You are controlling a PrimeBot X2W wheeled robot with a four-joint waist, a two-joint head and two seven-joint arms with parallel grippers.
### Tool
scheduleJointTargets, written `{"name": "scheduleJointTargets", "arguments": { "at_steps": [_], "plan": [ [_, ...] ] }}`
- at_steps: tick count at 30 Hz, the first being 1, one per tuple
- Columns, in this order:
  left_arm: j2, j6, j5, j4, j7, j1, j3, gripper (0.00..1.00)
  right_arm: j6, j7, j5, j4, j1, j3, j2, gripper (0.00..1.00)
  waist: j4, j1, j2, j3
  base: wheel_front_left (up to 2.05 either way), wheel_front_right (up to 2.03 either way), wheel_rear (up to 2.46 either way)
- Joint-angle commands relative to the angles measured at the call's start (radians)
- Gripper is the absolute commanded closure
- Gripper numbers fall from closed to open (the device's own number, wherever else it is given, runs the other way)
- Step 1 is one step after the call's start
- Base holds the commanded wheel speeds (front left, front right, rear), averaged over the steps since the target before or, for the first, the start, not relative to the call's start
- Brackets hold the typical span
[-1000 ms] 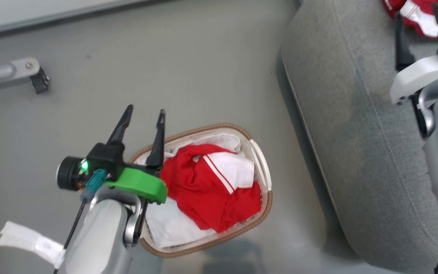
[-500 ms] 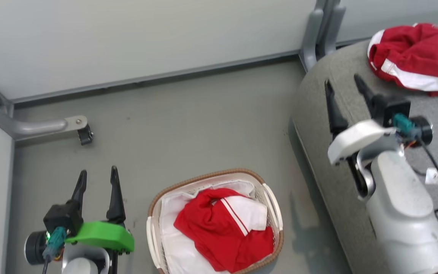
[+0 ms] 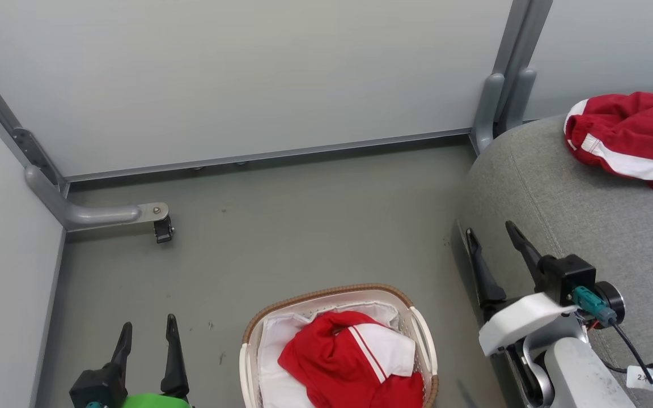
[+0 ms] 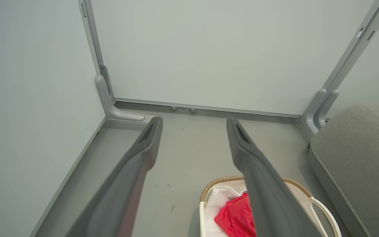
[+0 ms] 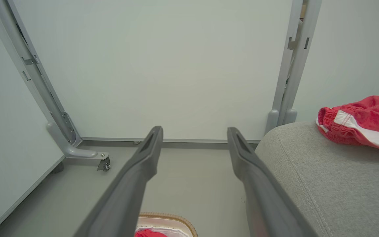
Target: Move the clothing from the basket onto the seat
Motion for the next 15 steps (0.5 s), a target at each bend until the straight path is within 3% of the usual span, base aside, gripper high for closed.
{"name": "scheduleJointTargets", "arguments": {
  "at_steps": [1, 15],
  "plan": [
    [-0.001, 0.001, -0.01, -0.007, -0.001, 0.016, -0.001, 0.0, -0.001, -0.002, -0.002, -0.01, 0.025, 0.006, -0.004, 0.0, 0.0, 0.0001, 0.0, -0.007, 0.0, 0.0, 0.0],
    [-0.001, 0.021, -0.034, -0.016, -0.001, 0.035, -0.048, 0.0, -0.001, -0.002, 0.022, 0.002, 0.109, 0.026, -0.004, 0.0, -0.001, 0.0001, 0.0, -0.018, 0.0, 0.0, 0.0]
  ]
}}
